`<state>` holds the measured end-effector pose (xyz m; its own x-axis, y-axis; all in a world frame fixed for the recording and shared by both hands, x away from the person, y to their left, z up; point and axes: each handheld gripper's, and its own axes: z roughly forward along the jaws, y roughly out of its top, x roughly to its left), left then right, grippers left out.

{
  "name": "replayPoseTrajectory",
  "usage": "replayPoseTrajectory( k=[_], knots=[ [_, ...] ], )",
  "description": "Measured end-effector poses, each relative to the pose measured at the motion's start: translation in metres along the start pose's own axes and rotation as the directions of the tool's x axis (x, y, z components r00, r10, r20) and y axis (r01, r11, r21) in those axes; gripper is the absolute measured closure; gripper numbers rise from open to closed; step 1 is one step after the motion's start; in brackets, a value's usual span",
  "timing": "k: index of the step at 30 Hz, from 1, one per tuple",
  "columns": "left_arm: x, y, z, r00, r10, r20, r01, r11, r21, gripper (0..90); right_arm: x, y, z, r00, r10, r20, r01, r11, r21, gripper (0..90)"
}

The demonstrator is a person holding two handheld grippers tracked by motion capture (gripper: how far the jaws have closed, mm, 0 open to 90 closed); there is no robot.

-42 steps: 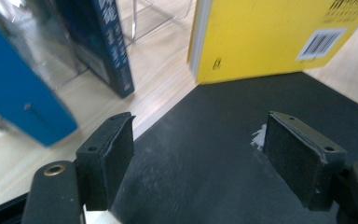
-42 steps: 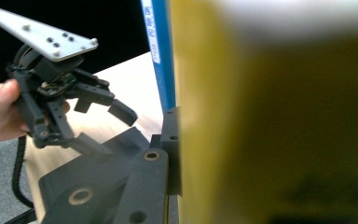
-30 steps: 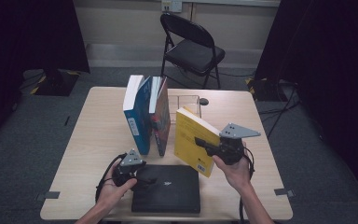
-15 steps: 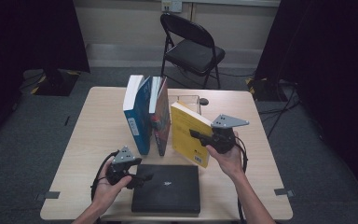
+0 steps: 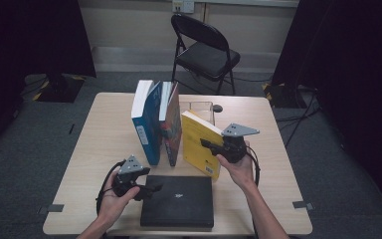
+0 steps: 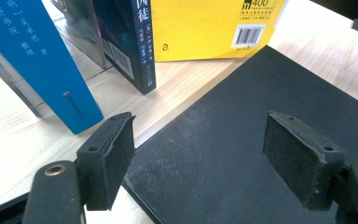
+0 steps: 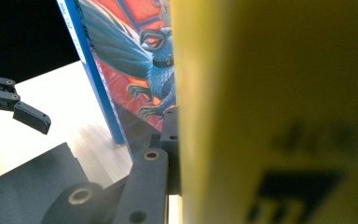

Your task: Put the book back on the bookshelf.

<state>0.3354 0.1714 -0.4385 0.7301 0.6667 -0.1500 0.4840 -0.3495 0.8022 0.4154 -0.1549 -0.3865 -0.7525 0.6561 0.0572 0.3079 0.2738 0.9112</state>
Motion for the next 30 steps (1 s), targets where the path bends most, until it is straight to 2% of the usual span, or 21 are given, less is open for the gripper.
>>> replayPoseTrajectory(
  k=[5,9,11,19,25,28,30],
  knots=[
    [0.002,0.000,-0.001,1.0000,-0.008,-0.002,0.008,1.0000,-0.005,24.7,0.001,-0.005,-0.004,1.0000,0.006,0.001,-0.006,1.000,-0.004,75.3],
    [0.002,0.000,-0.001,0.9991,-0.037,0.021,0.037,0.9993,-0.010,24.7,0.005,-0.007,-0.006,0.9998,-0.005,0.019,0.005,1.000,0.003,74.8],
    [0.003,0.000,-0.001,0.9969,-0.063,0.048,0.064,0.9978,-0.016,24.7,0.006,-0.009,-0.007,0.9998,0.002,0.017,-0.002,1.000,0.010,74.6],
    [0.004,-0.001,-0.001,0.9990,-0.045,0.009,0.045,0.9990,0.000,25.3,0.010,-0.002,-0.010,0.9998,0.011,0.014,-0.012,0.999,0.033,71.5],
    [0.005,-0.002,-0.001,0.9988,-0.047,0.009,0.047,0.9989,0.002,25.5,0.010,0.006,-0.014,0.9995,0.025,0.018,-0.026,0.998,0.055,66.1],
    [0.006,-0.002,-0.001,0.9987,-0.051,0.009,0.051,0.9987,0.003,25.5,0.012,0.011,-0.017,0.9996,0.017,0.024,-0.019,0.998,0.067,65.3],
    [0.006,-0.003,0.000,0.9976,-0.067,0.015,0.067,0.9978,0.001,25.5,0.014,0.016,-0.019,0.9996,0.005,0.028,-0.007,0.997,0.079,65.7]
  ],
)
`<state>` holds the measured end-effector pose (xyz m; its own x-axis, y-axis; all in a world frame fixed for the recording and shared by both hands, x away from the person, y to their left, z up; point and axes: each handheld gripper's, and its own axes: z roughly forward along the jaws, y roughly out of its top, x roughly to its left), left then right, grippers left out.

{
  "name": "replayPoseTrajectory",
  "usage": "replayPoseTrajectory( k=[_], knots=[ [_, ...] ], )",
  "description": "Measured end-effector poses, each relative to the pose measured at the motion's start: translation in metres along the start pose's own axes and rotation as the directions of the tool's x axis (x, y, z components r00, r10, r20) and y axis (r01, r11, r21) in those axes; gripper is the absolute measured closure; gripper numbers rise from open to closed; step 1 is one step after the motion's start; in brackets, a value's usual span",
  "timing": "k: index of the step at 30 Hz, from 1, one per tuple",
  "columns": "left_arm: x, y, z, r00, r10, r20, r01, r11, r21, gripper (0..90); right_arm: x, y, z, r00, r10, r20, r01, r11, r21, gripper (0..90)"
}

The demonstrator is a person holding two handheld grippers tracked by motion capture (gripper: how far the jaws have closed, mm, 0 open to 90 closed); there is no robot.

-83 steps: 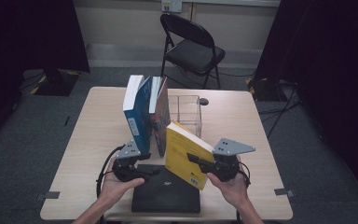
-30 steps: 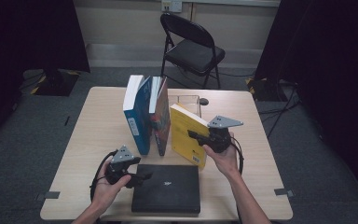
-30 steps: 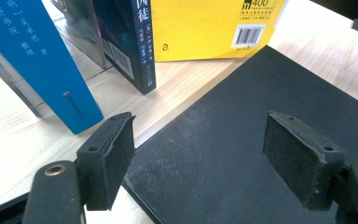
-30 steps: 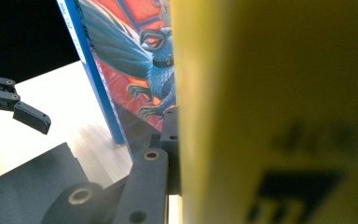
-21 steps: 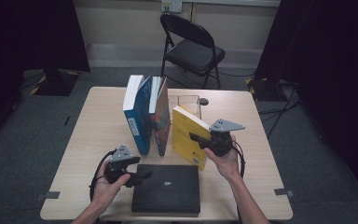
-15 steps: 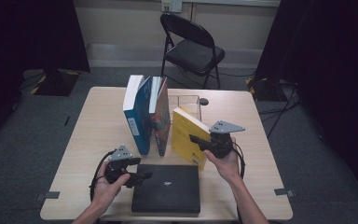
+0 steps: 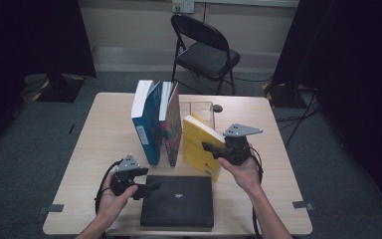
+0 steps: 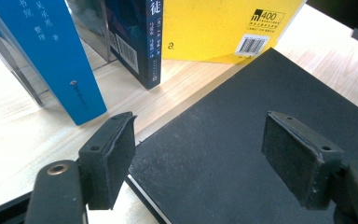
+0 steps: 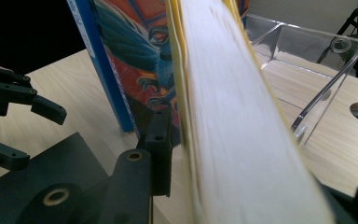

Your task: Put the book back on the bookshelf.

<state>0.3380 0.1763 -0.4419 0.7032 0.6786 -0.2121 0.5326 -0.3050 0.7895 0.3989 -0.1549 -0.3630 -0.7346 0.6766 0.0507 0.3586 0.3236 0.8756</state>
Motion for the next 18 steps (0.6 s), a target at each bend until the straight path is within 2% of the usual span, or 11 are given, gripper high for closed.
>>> replayPoseTrajectory(
  k=[6,10,13,14,18],
  knots=[
    [0.000,0.000,0.002,1.0000,0.008,-0.005,-0.008,0.9999,0.010,25.8,0.001,0.017,-0.008,0.9999,-0.009,0.013,0.009,1.000,0.017,69.2],
    [0.001,0.000,0.002,1.0000,0.005,-0.005,-0.005,0.9999,0.009,25.8,0.000,0.025,-0.008,0.9999,0.010,0.007,-0.011,0.998,0.065,71.0],
    [0.002,0.000,0.001,0.9997,-0.022,0.007,0.022,0.9998,-0.004,25.8,-0.001,0.030,-0.007,0.9997,0.021,0.014,-0.022,0.996,0.091,71.1],
    [0.003,0.000,0.000,0.9998,-0.019,0.005,0.019,0.9998,-0.001,25.7,-0.001,0.031,-0.007,0.9996,0.025,0.012,-0.026,0.995,0.097,71.0],
    [0.004,-0.001,0.001,0.9997,-0.024,0.000,0.025,0.9997,-0.003,25.8,0.000,0.039,-0.006,0.9997,0.015,0.017,-0.017,0.988,0.151,70.9]
  ],
)
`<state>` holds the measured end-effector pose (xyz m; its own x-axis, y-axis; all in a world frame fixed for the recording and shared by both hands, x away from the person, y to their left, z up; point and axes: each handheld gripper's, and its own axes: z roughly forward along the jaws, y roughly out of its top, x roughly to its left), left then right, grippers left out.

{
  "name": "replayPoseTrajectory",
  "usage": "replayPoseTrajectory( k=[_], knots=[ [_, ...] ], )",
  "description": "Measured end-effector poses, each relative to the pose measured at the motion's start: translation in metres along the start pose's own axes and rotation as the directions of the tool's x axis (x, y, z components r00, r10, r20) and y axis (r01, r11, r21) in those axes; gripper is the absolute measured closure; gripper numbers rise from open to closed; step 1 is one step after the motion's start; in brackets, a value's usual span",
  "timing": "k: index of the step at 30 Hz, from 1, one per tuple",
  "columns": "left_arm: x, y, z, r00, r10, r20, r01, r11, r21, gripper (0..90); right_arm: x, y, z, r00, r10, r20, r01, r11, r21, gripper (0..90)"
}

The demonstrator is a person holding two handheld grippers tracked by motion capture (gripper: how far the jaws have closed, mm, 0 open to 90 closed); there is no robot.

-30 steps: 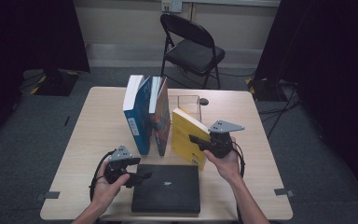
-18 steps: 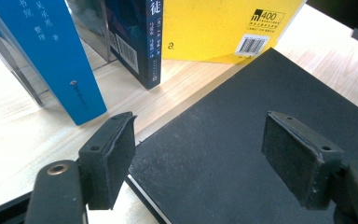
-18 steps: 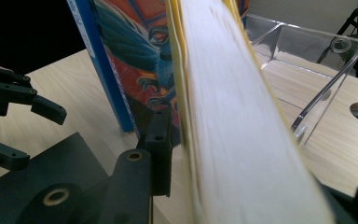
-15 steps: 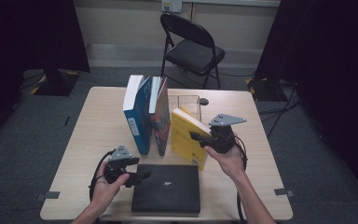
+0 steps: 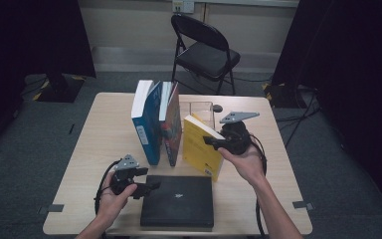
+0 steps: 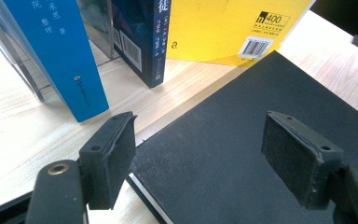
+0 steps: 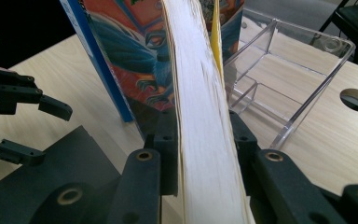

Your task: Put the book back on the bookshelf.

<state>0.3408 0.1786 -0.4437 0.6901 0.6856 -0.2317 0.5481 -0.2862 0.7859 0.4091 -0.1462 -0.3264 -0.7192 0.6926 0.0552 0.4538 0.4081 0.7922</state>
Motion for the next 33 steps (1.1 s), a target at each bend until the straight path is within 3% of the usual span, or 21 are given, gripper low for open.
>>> replayPoseTrajectory(
  k=[8,14,21,33],
  knots=[
    [0.000,0.000,0.001,1.0000,-0.001,-0.005,0.001,1.0000,-0.003,25.8,0.004,0.022,0.003,0.9986,-0.052,0.013,0.051,0.993,0.109,71.0],
    [-0.001,0.000,0.002,1.0000,-0.004,-0.002,0.004,1.0000,0.002,25.8,0.004,0.032,0.008,0.9990,-0.045,-0.001,0.045,0.982,0.181,70.8],
    [-0.001,0.000,0.002,1.0000,-0.002,-0.001,0.002,1.0000,0.004,25.8,0.007,0.047,0.018,0.9982,-0.060,-0.002,0.058,0.952,0.300,69.8],
    [0.000,0.000,0.002,1.0000,-0.002,-0.003,0.002,1.0000,0.008,25.8,0.007,0.054,0.036,0.9983,-0.059,-0.004,0.055,0.896,0.440,71.3]
  ],
)
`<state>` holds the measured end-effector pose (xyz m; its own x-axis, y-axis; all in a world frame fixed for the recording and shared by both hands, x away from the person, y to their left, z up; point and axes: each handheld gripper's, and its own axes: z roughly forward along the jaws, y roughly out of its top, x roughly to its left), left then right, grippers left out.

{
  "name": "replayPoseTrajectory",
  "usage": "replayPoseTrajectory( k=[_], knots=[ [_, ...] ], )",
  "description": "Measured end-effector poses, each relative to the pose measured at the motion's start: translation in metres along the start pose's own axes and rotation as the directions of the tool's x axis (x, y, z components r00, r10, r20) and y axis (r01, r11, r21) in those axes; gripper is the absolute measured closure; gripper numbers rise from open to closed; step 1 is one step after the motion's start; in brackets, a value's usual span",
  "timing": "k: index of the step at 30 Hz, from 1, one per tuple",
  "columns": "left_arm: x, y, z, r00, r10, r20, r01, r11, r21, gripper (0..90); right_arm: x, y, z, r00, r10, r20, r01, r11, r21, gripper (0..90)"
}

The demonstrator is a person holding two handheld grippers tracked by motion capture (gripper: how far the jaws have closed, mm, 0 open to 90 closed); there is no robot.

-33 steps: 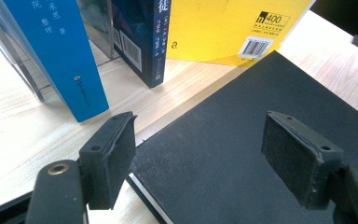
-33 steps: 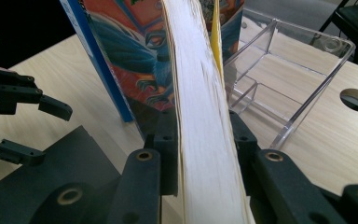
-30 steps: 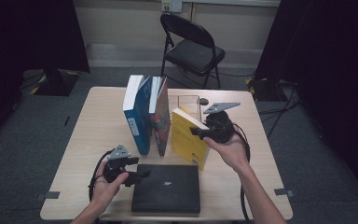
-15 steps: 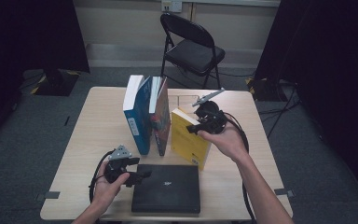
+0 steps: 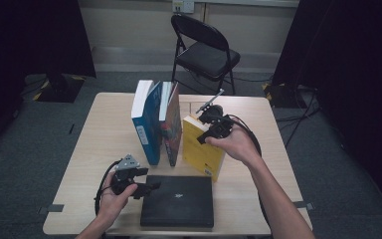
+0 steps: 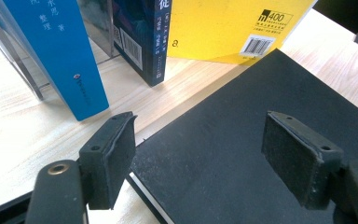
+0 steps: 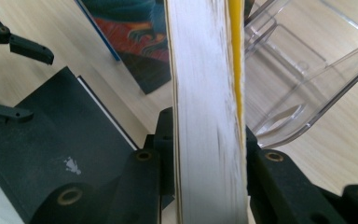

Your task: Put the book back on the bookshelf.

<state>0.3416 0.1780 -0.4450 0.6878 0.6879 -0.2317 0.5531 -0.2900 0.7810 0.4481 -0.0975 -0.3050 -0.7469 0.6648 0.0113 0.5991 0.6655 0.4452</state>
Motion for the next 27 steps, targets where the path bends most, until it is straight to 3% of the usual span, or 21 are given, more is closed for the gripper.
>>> replayPoseTrajectory(
  k=[5,7,11,16,20,27],
  knots=[
    [0.000,0.000,0.000,1.0000,0.000,0.000,0.000,1.0000,-0.001,25.8,0.004,0.007,0.000,0.9997,-0.013,0.020,0.012,0.998,0.057,72.4],
    [0.000,0.000,0.000,1.0000,0.002,0.001,-0.002,1.0000,0.001,25.7,0.005,0.009,0.001,0.9999,-0.011,0.004,0.011,0.997,0.078,72.2],
    [0.001,0.000,0.001,1.0000,0.000,-0.003,0.000,1.0000,-0.001,25.7,0.008,0.012,0.001,0.9991,-0.034,0.027,0.031,0.994,0.104,72.7],
    [0.000,0.000,0.000,1.0000,0.009,-0.003,-0.009,0.9999,0.007,25.8,0.011,0.014,0.005,0.9991,-0.038,0.021,0.034,0.991,0.133,72.3],
    [-0.001,0.000,0.001,1.0000,0.008,-0.002,-0.008,0.9999,0.008,25.8,0.011,0.014,0.007,0.9982,-0.042,0.041,0.037,0.992,0.123,74.0],
    [-0.001,0.000,0.001,0.9999,0.010,-0.001,-0.010,0.9999,0.011,26.6,0.013,0.012,0.007,0.9982,-0.047,0.037,0.043,0.993,0.113,74.0]
  ],
)
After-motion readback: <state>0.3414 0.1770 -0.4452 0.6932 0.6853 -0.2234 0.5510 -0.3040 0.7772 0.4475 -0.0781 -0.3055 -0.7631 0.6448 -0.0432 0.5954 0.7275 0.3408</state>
